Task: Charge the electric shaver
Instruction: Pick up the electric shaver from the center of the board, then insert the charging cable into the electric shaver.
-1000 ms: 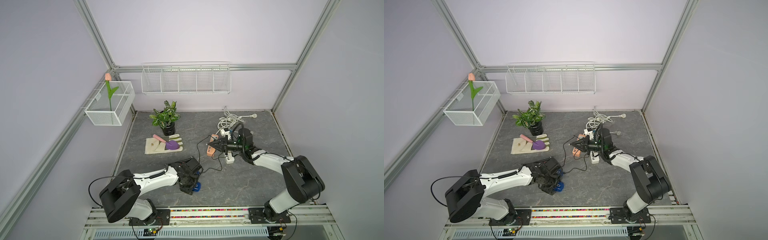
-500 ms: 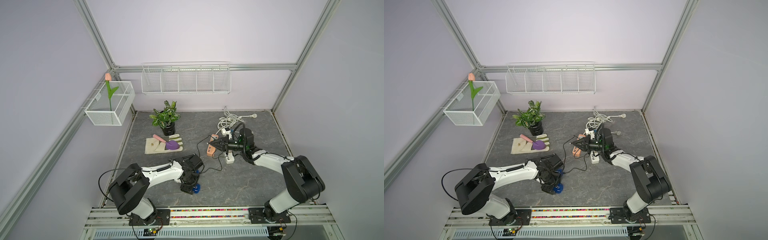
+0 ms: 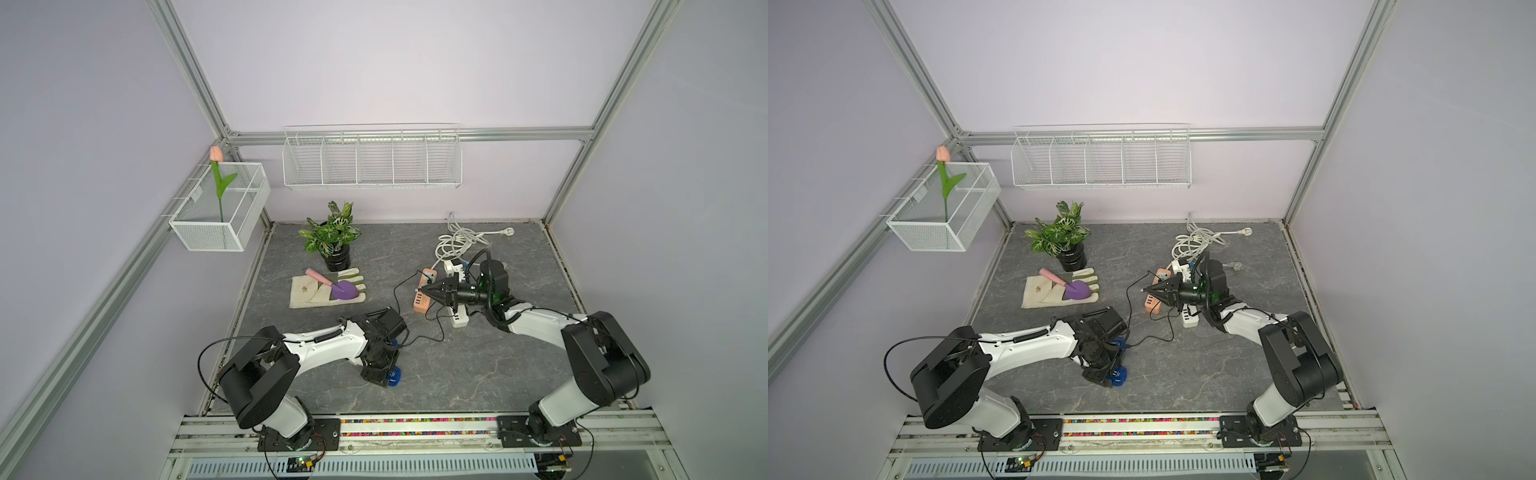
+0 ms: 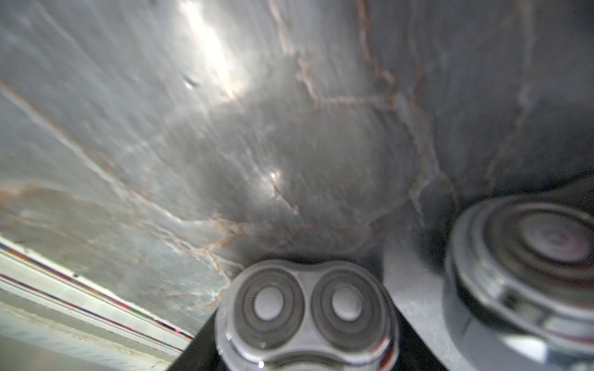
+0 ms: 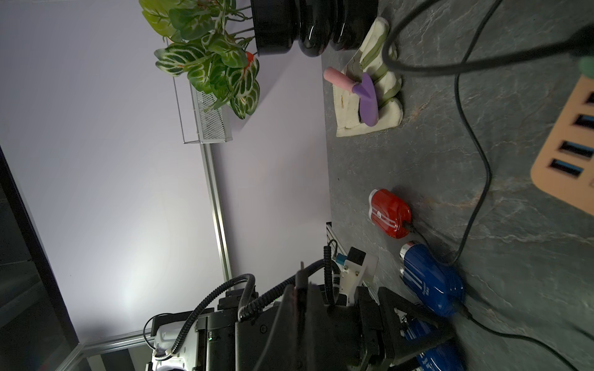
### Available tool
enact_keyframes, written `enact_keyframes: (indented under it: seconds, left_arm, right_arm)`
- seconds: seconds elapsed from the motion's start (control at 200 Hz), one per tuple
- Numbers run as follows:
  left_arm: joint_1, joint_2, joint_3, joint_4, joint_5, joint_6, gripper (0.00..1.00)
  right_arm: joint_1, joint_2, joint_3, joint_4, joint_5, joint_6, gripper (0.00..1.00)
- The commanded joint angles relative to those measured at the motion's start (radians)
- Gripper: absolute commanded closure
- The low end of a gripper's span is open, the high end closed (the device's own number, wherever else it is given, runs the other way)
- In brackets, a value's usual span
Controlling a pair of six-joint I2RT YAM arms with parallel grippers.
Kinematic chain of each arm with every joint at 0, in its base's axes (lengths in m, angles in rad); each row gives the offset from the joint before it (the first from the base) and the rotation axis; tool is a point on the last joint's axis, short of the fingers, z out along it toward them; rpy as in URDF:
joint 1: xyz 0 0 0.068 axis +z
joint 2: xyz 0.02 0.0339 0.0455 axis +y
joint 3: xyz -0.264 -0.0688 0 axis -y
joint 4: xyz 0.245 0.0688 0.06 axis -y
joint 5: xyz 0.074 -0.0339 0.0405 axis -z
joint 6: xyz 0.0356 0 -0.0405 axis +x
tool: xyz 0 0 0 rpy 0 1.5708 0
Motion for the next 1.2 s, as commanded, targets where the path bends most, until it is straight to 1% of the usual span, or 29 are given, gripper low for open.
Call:
enact_keyframes:
  seconds: [0.0, 0.03, 0.11, 0.2, 0.295, 0.36, 0.43, 0.6, 0.685, 0.805, 0.89, 1.075, 1.2]
  left_arm:
    - [0.019, -0.093, 0.058, -0.186, -0.080, -0.430, 0.94]
    - [0.025, -0.128, 0.083, -0.221, -0.095, -0.427, 1.00]
    - [0.033, -0.232, 0.122, -0.250, -0.147, -0.426, 1.00]
    - [0.043, -0.347, 0.118, -0.232, -0.208, -0.485, 1.00]
    - [0.120, -0.403, 0.117, -0.206, -0.197, -0.485, 1.00]
    - [0.185, -0.403, 0.137, -0.189, -0.182, -0.462, 1.00]
    - [0.250, -0.388, 0.146, -0.128, -0.147, -0.440, 1.00]
    - [0.360, -0.323, 0.202, -0.046, -0.068, -0.393, 1.00]
    - [0.387, -0.298, 0.204, 0.015, -0.020, -0.390, 1.00]
    - [0.415, -0.284, 0.237, -0.005, 0.010, -0.359, 1.00]
    - [0.419, -0.282, 0.236, 0.014, 0.031, -0.361, 1.00]
    - [0.435, -0.264, 0.238, 0.042, 0.068, -0.350, 1.00]
    - [0.445, -0.256, 0.239, 0.042, 0.088, -0.340, 1.00]
  right_arm:
    - [-0.003, -0.036, -0.006, -0.008, -0.040, -0.052, 0.93]
    - [0.000, -0.045, 0.002, -0.038, -0.047, -0.080, 0.93]
    - [0.011, -0.064, 0.024, -0.110, -0.060, -0.147, 0.93]
    - [0.030, -0.062, 0.032, -0.083, -0.066, -0.158, 0.93]
    - [0.061, -0.034, 0.042, -0.035, -0.067, -0.159, 0.93]
    - [0.086, -0.007, 0.047, 0.006, -0.070, -0.155, 0.93]
    - [0.113, 0.019, 0.053, 0.051, -0.068, -0.146, 0.93]
    - [0.171, 0.046, 0.052, 0.106, -0.030, -0.165, 0.93]
    - [0.203, 0.079, 0.055, 0.147, -0.019, -0.164, 0.93]
    - [0.237, 0.127, 0.062, 0.213, 0.014, -0.144, 0.93]
    - [0.259, 0.152, 0.086, 0.218, 0.036, -0.160, 0.93]
    - [0.275, 0.197, 0.110, 0.294, 0.084, -0.131, 0.93]
    - [0.281, 0.214, 0.121, 0.294, 0.085, -0.128, 0.93]
